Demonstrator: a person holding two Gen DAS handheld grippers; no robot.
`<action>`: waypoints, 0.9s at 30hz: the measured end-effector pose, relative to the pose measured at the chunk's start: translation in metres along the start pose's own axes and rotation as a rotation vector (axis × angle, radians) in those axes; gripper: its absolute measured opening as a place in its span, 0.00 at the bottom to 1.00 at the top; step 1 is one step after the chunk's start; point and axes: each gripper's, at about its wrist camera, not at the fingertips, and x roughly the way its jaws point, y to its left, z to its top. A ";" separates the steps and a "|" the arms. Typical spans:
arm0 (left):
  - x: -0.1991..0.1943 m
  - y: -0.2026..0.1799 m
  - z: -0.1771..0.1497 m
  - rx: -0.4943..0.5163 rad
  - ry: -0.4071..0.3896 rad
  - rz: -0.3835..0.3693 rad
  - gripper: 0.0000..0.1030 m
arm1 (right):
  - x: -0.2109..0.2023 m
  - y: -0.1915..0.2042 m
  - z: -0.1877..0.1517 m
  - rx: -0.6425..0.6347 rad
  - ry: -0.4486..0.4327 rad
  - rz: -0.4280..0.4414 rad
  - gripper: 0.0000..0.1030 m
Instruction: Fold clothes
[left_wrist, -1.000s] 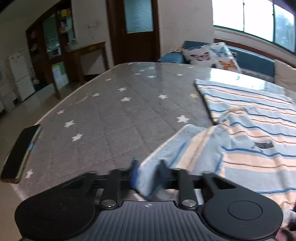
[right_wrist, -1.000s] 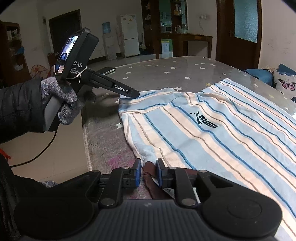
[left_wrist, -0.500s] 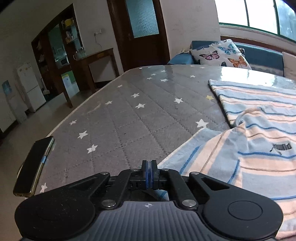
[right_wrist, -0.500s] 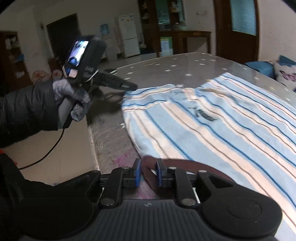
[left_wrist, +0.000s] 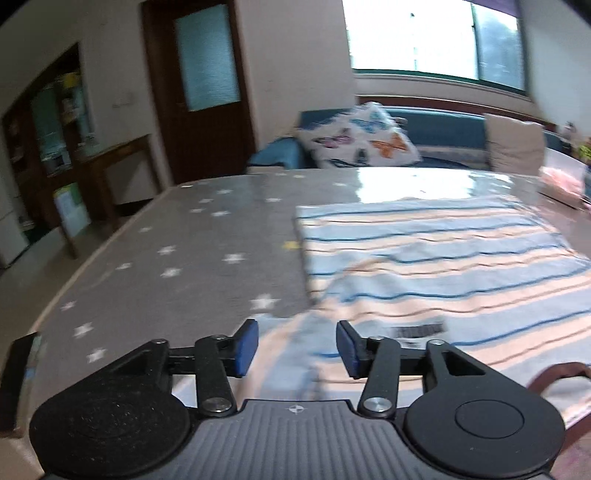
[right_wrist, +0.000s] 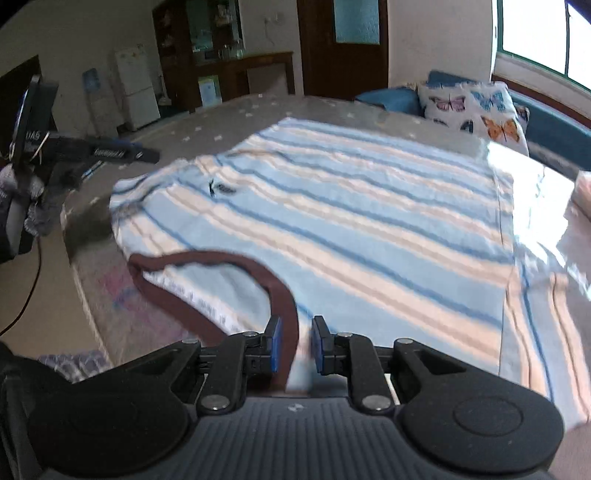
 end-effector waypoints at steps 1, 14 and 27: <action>0.002 -0.008 0.002 0.015 0.005 -0.023 0.49 | -0.003 0.004 -0.004 -0.021 -0.004 -0.008 0.16; 0.014 -0.129 0.001 0.236 -0.012 -0.274 0.66 | -0.026 -0.007 -0.009 0.072 -0.058 -0.032 0.17; -0.003 -0.170 -0.031 0.412 -0.080 -0.313 0.75 | -0.053 -0.082 -0.045 0.369 -0.102 -0.358 0.18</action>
